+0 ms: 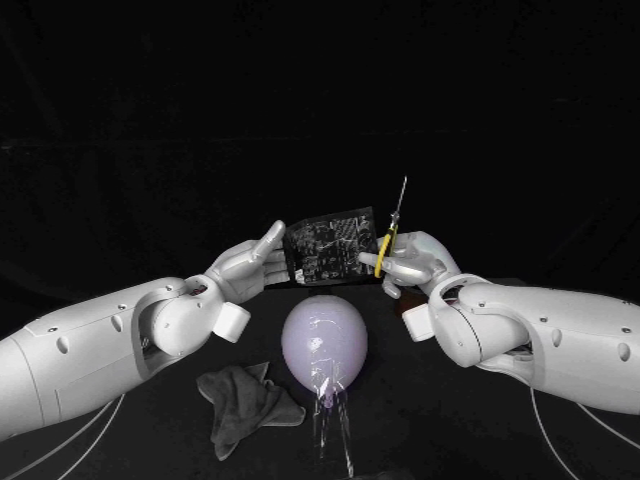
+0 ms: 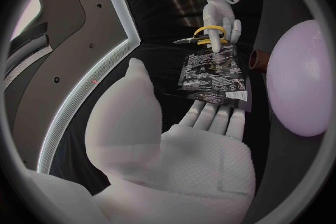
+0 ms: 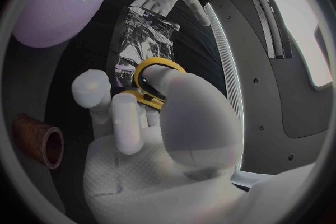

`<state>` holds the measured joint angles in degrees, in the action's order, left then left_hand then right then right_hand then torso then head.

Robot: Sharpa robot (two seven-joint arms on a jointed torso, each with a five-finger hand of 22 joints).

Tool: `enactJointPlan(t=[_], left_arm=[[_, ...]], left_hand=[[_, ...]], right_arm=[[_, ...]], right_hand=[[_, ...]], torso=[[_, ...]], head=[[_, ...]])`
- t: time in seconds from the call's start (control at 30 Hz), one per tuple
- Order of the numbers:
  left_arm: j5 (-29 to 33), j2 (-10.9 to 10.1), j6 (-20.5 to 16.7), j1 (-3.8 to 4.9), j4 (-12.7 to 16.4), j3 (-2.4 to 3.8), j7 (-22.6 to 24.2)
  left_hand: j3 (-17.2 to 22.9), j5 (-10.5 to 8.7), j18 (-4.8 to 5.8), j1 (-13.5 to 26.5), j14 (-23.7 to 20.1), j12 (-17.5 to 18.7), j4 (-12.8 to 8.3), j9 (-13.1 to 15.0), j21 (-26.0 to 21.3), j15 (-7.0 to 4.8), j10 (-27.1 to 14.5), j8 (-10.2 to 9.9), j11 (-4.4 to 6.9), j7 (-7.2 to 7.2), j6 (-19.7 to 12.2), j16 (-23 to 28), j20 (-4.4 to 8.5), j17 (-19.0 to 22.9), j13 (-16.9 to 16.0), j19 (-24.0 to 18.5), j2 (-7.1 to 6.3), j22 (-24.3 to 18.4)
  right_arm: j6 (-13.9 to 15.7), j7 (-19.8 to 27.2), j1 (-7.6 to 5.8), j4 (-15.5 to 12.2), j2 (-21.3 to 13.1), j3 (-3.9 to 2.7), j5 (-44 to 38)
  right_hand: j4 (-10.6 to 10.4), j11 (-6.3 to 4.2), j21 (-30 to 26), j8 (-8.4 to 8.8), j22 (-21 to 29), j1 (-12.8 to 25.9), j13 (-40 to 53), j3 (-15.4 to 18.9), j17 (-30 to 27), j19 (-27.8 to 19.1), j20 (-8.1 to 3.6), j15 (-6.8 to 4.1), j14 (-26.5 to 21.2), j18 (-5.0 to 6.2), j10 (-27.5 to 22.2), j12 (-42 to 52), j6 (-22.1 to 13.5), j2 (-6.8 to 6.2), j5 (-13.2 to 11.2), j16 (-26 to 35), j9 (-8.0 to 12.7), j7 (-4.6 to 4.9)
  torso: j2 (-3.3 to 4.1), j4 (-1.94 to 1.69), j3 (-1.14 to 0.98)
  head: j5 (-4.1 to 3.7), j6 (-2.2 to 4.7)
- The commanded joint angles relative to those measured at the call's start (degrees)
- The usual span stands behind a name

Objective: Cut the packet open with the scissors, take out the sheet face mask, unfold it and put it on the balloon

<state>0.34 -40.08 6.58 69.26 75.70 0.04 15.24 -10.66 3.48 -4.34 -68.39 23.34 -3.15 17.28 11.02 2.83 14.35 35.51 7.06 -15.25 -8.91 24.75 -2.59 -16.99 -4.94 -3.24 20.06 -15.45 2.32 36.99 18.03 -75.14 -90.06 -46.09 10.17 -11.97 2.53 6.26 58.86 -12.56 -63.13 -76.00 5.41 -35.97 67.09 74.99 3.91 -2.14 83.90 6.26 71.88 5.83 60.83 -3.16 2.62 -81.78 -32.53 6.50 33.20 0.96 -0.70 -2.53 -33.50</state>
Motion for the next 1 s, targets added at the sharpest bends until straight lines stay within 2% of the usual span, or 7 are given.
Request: enactJointPlan(t=[0.03, 0.1, 0.13, 0.2, 0.43, 0.83, 1.0], left_arm=[[-0.54, 0.38, 1.81, 0.09, -0.04, 0.06, 0.01], [-0.94, 0.69, 1.72, 0.07, -0.22, 0.04, -0.13], [-1.12, 0.83, 1.62, 0.06, -0.31, 0.03, -0.19], [-1.54, 1.22, 1.31, 0.05, -0.61, 0.00, -0.29], [-1.89, 2.24, 0.22, 0.03, -1.29, -0.06, 0.32], [-1.22, 3.54, -0.79, 0.03, -1.97, -0.07, 1.49], [-0.99, 3.73, -1.07, 0.03, -2.01, -0.08, 1.29]], left_hand=[[1.28, -0.65, 1.15, -6.03, -0.26, -0.08, -0.20, 0.16, -0.30, 0.00, -0.56, -0.05, 0.09, -7.04, -0.25, -0.09, -0.06, 0.02, 0.05, -0.48, 1.26, -0.02], [2.60, -0.53, 1.14, -7.49, -0.12, -0.15, -0.07, 0.31, -0.29, -0.08, -0.28, 0.09, 0.15, -6.83, 0.06, -0.12, -0.05, -0.02, 0.01, -0.44, 3.07, -0.01], [5.07, -0.44, 1.12, -10.40, 0.45, -0.27, -0.59, 0.65, -0.25, -0.18, 0.21, 0.42, 0.39, -6.21, 0.87, -0.27, -0.05, -0.15, -0.05, -0.33, 6.43, 0.01], [7.48, -0.68, 1.08, -14.99, 1.47, -0.51, -0.76, 1.10, -0.03, -0.51, 1.47, 0.93, 1.06, -5.52, 1.95, -0.51, 0.10, -0.38, -0.15, 0.37, 8.91, 0.13], [8.99, -0.74, 0.84, -19.95, 6.14, -1.45, -1.53, 3.46, 0.45, -1.55, 6.48, 3.63, 4.13, -3.01, 8.22, -1.62, 0.13, -1.42, -0.51, 1.93, 11.30, 0.31], [8.86, -0.73, -3.98, -24.11, 21.99, -1.82, -2.57, 6.03, 6.36, -3.83, 14.69, 7.17, 3.73, -2.17, 17.60, -5.81, 0.41, -4.66, -0.55, 22.74, 14.09, 2.73], [9.17, -0.72, -4.61, -25.11, 22.97, -1.59, -2.80, 5.98, 6.87, -3.76, 15.47, 7.32, 3.51, -2.79, 18.34, -6.09, 0.38, -4.80, -0.52, 24.13, 14.87, 2.72]], right_arm=[[0.18, 0.80, 0.03, -0.20, 0.25, -0.08, -0.58], [0.16, 0.80, 0.08, -0.32, 0.46, -0.09, -0.59], [0.13, 0.80, 0.10, -0.35, 0.56, -0.09, -0.58], [0.05, 0.80, 0.15, -0.44, 0.87, -0.11, -0.57], [-0.49, 0.52, 0.37, -0.69, 1.90, -0.13, -0.21], [-1.16, 0.18, 1.08, -1.10, 3.25, -0.31, 0.46], [-1.38, 0.12, 1.34, -0.82, 3.84, -0.48, 0.69]], right_hand=[[-0.09, -4.62, 0.12, -0.34, -0.10, 0.24, 0.03, -0.25, 0.00, -0.06, -0.32, -0.34, 2.02, 0.60, 10.12, 0.35, 0.11, 0.51, 0.18, 0.19, -1.35, -0.45], [0.00, -4.62, 0.08, -0.38, -0.08, 0.28, 0.07, -0.36, -0.04, -0.08, -0.33, -0.35, 2.02, 0.61, 10.14, 0.31, 0.10, 0.46, 0.18, 0.21, -1.43, -0.45], [0.00, -4.62, 0.08, -0.38, -0.08, 0.28, 0.07, -0.36, -0.04, -0.08, -0.33, -0.35, 2.02, 0.61, 10.14, 0.31, 0.10, 0.46, 0.18, 0.21, -1.43, -0.45], [0.00, -4.62, 0.08, -0.38, -0.08, 0.28, 0.07, -0.36, -0.04, -0.08, -0.33, -0.35, 2.02, 0.61, 10.14, 0.31, 0.10, 0.46, 0.18, 0.21, -1.43, -0.45], [0.04, -4.62, 0.11, -0.40, -0.12, 0.30, 0.08, -0.41, -0.06, -0.07, -0.34, -0.35, 2.02, 0.60, 10.15, 0.29, 0.09, 0.44, 0.17, 0.22, -1.46, -0.45], [0.09, -4.62, 0.03, -0.41, -0.06, 0.33, 0.10, -0.48, -0.11, -0.11, -0.34, -0.35, 2.01, 0.62, 10.15, 0.27, 0.07, 0.42, 0.17, 0.24, -1.51, -0.44], [0.09, -4.62, 0.03, -0.41, -0.06, 0.33, 0.10, -0.48, -0.11, -0.11, -0.34, -0.35, 2.01, 0.62, 10.15, 0.27, 0.07, 0.42, 0.17, 0.24, -1.51, -0.44]], torso=[[0.03, 0.02, -0.01], [0.06, 0.07, -0.01], [0.08, 0.07, 0.00], [0.08, 0.06, -0.03], [0.00, 0.11, -0.10], [-0.04, 0.04, -0.06], [-0.03, 0.02, -0.04]], head=[[-0.02, 0.01], [0.02, 0.09], [0.01, 0.14], [-0.04, 0.10], [0.02, -0.01], [0.00, 0.20], [-0.06, 0.23]])
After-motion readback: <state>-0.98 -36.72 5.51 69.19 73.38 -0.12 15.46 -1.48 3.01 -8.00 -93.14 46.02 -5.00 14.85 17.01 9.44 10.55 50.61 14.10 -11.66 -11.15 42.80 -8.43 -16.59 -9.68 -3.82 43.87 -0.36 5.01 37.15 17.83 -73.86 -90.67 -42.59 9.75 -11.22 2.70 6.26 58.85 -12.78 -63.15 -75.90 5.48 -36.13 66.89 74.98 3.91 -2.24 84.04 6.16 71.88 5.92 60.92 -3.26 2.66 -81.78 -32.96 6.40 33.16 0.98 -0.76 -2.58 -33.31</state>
